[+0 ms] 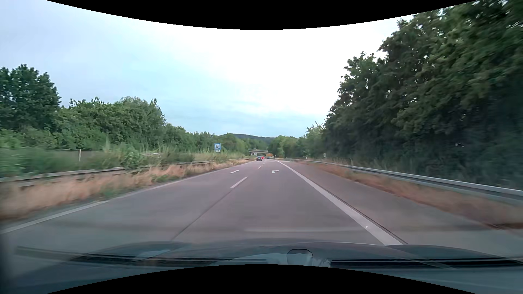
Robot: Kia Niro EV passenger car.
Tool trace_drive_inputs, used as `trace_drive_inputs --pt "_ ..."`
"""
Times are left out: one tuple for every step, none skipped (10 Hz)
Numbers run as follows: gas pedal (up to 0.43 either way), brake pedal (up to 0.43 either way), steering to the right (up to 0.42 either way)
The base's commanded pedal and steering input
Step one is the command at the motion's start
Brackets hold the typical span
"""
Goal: Follow the waypoints while adhering to traffic rules and regulations
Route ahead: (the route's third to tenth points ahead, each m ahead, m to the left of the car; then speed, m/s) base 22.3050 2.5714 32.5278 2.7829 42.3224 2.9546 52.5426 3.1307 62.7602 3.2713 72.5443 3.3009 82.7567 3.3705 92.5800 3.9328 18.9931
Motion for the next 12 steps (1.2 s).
trace_drive_inputs --pt "0.118 0.0 -0.002" --pt "0.118 0.0 -0.002" --pt "0.118 0.0 -0.003" --pt "0.118 0.0 -0.003" --pt "0.118 0.0 -0.004" --pt "0.118 0.0 -0.004" --pt "0.118 0.0 -0.004" --pt "0.118 0.0 -0.003" --pt "0.118 0.0 -0.003" --pt "0.118 0.0 -0.004" --pt "0.118 0.0 -0.003" --pt "0.118 0.0 -0.004"
